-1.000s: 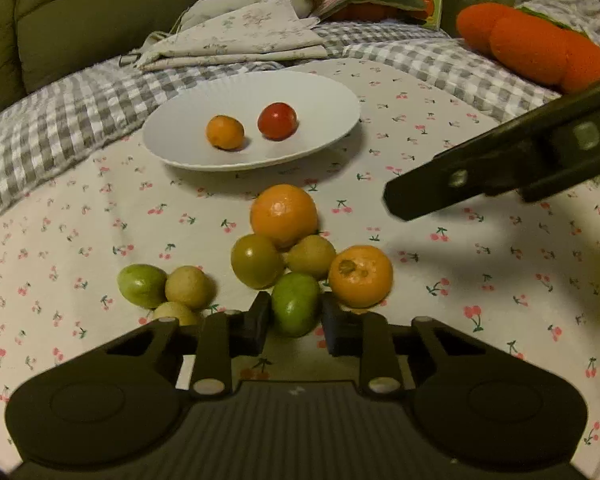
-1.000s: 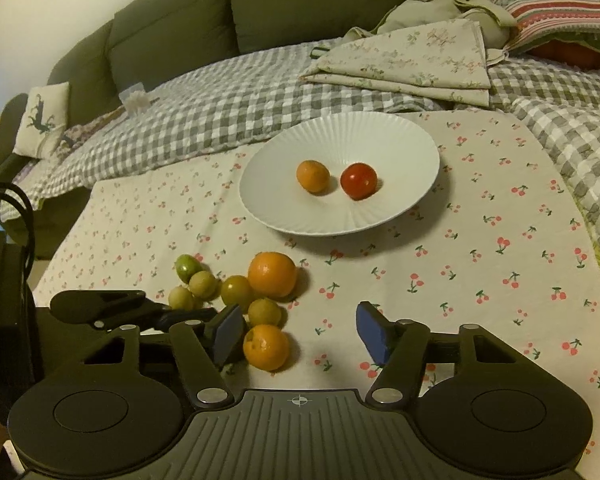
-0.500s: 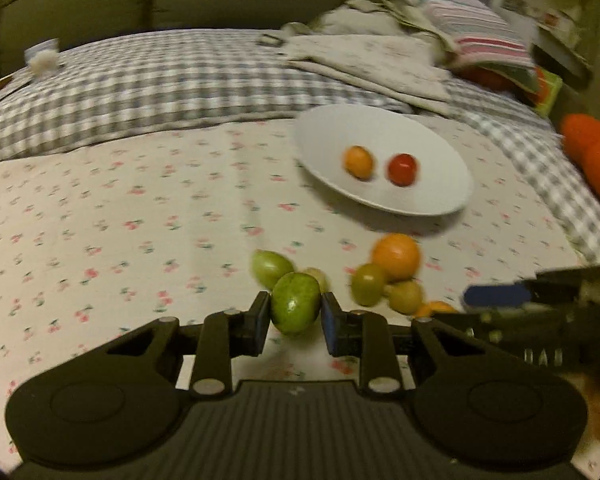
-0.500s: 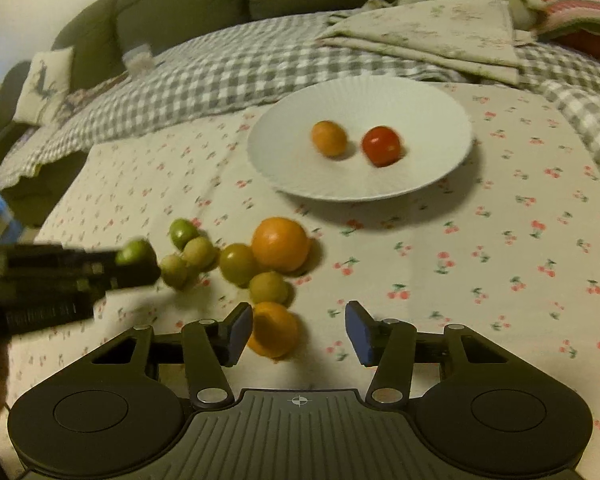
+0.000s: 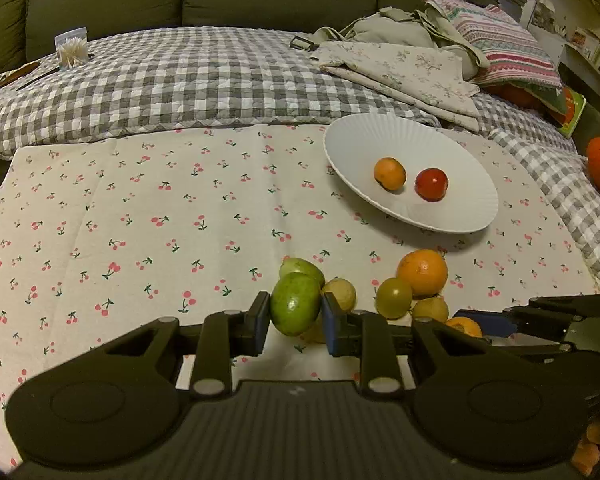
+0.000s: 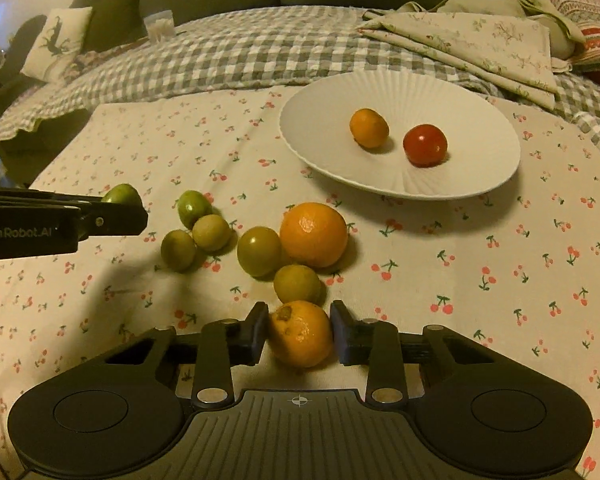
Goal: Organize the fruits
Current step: 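Grasp an orange with the right tool while the left tool holds the lime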
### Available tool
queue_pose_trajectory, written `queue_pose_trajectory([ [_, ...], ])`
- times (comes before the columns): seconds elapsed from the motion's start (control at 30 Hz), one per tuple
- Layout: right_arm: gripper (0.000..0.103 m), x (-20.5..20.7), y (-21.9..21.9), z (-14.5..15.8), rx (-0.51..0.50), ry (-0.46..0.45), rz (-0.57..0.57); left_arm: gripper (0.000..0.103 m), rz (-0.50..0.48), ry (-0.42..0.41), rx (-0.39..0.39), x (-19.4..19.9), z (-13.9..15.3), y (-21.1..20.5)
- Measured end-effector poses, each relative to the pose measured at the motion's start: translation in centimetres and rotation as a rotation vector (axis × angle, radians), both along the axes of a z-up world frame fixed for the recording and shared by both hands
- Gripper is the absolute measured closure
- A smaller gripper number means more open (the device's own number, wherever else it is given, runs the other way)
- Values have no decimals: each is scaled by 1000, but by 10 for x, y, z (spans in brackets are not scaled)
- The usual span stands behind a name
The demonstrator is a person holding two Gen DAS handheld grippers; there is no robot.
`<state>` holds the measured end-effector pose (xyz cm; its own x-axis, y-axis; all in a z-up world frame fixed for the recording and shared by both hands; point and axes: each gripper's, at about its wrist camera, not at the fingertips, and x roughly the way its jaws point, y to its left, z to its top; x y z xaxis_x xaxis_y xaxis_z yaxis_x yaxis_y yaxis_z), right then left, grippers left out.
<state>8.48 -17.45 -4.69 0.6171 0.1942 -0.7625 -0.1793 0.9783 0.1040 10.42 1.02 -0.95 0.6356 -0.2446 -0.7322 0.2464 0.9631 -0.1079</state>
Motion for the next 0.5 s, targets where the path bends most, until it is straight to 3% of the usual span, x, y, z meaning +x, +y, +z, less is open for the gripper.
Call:
queue_pose_trajectory([
  [0.27,71,-5,-1,15,8,-19,-8,77,6,-20,2,-1,4,-1],
  [0.5,71,-11,-17,38,32,-88,-49,77,8,-40,5,-4,12,-5],
])
